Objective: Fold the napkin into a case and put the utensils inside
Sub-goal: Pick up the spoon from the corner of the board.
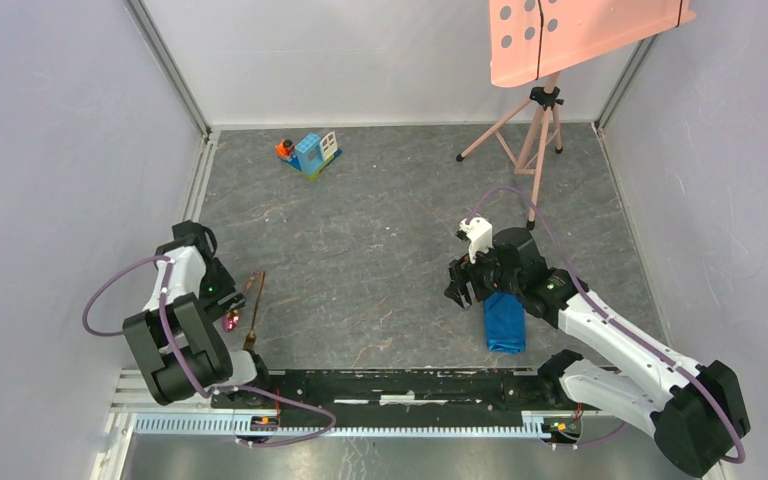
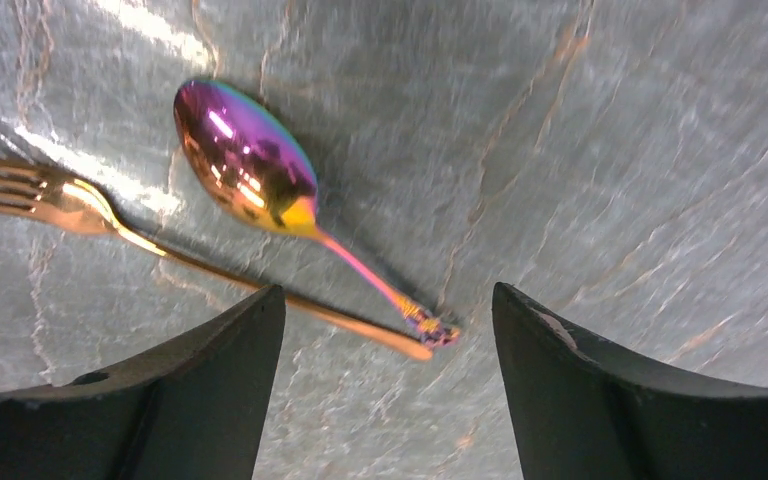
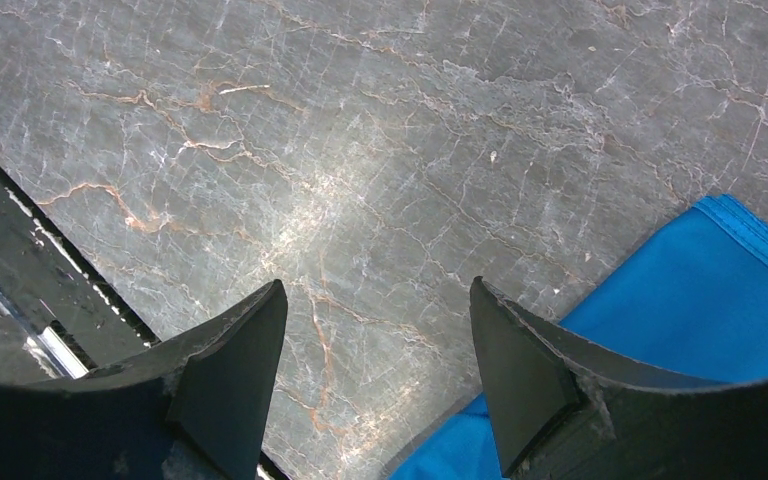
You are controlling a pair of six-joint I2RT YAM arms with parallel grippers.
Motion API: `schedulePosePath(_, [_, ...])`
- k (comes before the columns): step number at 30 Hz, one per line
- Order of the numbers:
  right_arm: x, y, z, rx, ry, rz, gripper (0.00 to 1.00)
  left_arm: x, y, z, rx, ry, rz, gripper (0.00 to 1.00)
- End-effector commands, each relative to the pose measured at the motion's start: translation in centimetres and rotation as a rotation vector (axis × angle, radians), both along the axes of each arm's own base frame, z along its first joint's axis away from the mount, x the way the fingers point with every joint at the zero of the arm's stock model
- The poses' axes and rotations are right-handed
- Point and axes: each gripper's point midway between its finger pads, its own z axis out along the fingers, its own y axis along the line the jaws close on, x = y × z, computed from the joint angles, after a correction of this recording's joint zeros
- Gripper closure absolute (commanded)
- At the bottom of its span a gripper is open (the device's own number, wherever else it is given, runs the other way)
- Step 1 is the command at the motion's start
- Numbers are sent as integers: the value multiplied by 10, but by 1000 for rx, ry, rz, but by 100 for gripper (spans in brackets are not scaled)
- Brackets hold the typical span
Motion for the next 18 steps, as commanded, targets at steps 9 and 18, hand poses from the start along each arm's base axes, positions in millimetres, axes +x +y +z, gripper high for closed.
schedulePosePath(9, [9, 2, 9, -5, -28, -12, 27, -3, 21, -29, 7, 37, 43, 24])
schedulePosePath(18, [11, -1, 18, 6, -47, -42, 27, -4, 31, -47, 10, 87, 28, 51])
